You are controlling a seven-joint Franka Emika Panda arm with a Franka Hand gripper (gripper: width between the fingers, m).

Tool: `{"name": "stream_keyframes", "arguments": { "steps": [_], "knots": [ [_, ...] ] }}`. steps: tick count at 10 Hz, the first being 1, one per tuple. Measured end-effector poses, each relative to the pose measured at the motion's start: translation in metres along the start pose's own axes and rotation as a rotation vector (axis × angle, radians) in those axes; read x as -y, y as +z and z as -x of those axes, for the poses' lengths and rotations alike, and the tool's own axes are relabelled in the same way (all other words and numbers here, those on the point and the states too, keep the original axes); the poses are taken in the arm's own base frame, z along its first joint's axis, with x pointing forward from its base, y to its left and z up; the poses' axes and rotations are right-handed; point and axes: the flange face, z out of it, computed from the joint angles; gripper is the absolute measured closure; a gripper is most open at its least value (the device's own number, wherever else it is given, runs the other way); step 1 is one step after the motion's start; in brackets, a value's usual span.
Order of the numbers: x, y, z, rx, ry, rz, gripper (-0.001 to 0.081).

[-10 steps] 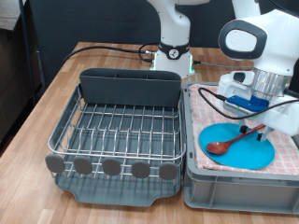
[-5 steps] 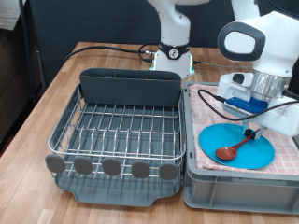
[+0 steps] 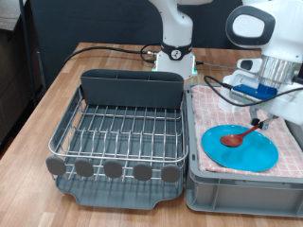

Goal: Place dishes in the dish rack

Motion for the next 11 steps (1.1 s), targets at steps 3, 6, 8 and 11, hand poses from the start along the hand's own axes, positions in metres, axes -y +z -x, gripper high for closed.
{"name": "stream_keyframes", "arguments": {
  "steps": [3, 6, 8, 11],
  "knots": [
    [0.003, -0.035, -0.019, 0.048, 0.073, 0.058, 0.0709],
    [-0.008, -0.059, -0.043, 0.021, 0.214, 0.089, 0.0709],
    [-0.016, -0.065, -0.049, 0.031, 0.237, 0.086, 0.0709],
    [-0.028, -0.064, -0.069, -0.007, 0.352, 0.092, 0.0709]
  ]
}}
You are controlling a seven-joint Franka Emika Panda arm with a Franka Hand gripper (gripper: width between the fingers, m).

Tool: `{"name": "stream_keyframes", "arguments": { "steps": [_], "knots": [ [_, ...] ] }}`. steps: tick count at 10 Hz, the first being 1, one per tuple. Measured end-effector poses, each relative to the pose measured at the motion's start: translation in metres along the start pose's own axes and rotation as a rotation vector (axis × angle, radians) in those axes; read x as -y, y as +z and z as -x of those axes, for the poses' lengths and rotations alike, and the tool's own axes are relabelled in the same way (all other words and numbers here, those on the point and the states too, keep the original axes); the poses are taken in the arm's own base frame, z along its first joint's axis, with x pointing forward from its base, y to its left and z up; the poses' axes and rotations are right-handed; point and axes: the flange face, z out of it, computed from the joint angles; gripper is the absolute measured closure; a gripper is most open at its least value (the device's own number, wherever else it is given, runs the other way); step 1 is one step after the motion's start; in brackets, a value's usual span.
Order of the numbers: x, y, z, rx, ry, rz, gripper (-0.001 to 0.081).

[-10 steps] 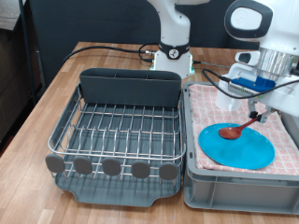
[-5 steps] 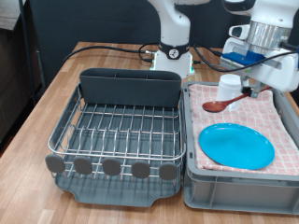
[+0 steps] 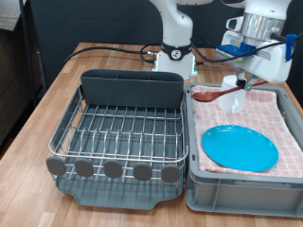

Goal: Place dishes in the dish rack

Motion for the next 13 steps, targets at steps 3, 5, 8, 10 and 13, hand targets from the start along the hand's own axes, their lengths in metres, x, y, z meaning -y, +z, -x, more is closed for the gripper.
{"name": "stream_keyframes", "arguments": {
  "steps": [3, 5, 8, 10, 13],
  "knots": [
    [-0.011, -0.006, -0.035, -0.052, 0.115, 0.016, 0.0709],
    [-0.016, -0.011, -0.060, -0.068, 0.180, 0.039, 0.0709],
    [-0.027, -0.022, -0.092, -0.060, 0.244, 0.030, 0.0709],
    [-0.028, -0.019, -0.095, -0.076, 0.256, 0.047, 0.0709],
    [-0.035, -0.015, -0.125, -0.126, 0.334, 0.114, 0.0709]
  ]
}}
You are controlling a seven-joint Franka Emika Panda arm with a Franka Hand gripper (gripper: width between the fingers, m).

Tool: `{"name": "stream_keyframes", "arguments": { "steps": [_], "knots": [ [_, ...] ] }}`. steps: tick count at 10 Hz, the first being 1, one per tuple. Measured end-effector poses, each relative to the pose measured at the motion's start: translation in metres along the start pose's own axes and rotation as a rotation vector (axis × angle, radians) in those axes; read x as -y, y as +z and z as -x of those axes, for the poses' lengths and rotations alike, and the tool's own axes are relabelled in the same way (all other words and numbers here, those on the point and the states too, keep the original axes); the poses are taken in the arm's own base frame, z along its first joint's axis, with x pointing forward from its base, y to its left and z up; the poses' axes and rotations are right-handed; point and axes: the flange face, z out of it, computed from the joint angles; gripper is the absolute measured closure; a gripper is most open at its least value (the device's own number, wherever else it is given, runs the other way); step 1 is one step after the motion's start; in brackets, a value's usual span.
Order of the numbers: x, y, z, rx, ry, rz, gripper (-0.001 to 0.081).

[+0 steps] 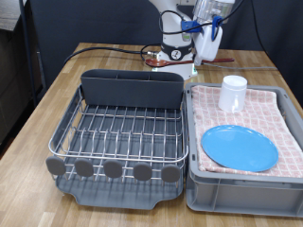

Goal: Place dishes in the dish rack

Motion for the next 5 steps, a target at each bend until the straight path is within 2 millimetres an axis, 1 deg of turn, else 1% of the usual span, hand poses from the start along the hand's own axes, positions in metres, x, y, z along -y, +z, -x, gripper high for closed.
{"name": "stream_keyframes", "arguments": {
  "steps": [3, 5],
  "knots": [
    [0.000, 0.002, -0.037, -0.007, 0.052, 0.037, 0.0709],
    [0.006, 0.007, -0.056, 0.031, 0.034, 0.103, 0.0709]
  ]
}}
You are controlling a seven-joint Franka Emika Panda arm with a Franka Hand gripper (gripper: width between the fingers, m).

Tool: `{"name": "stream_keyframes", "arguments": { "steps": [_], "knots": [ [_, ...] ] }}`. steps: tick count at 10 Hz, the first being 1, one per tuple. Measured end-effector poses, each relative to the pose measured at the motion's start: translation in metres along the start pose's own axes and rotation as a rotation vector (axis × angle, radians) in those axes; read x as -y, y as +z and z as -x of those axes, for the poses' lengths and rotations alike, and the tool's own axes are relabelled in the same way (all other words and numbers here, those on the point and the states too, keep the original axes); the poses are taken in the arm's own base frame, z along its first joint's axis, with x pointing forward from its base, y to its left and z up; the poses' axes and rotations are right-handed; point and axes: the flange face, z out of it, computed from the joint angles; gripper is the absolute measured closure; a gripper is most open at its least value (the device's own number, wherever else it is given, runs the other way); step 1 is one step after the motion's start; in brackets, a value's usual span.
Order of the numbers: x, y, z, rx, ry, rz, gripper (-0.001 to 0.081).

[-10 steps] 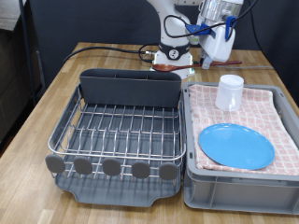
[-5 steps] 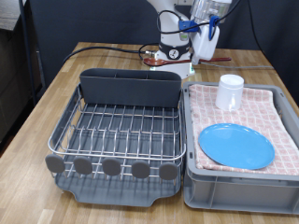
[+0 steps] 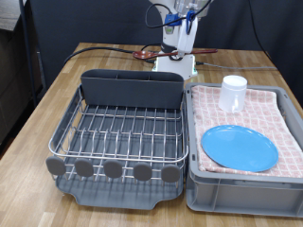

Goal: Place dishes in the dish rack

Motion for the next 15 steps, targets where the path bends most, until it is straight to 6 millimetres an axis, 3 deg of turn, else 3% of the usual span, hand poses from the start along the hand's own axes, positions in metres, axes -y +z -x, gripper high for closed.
{"name": "stream_keyframes", "arguments": {
  "steps": [6, 12, 15],
  "knots": [
    [0.027, 0.023, -0.039, 0.259, -0.012, 0.214, 0.0709],
    [0.050, 0.047, -0.077, 0.366, -0.014, 0.292, 0.0709],
    [0.063, 0.061, -0.085, 0.348, 0.017, 0.254, 0.0709]
  ]
}}
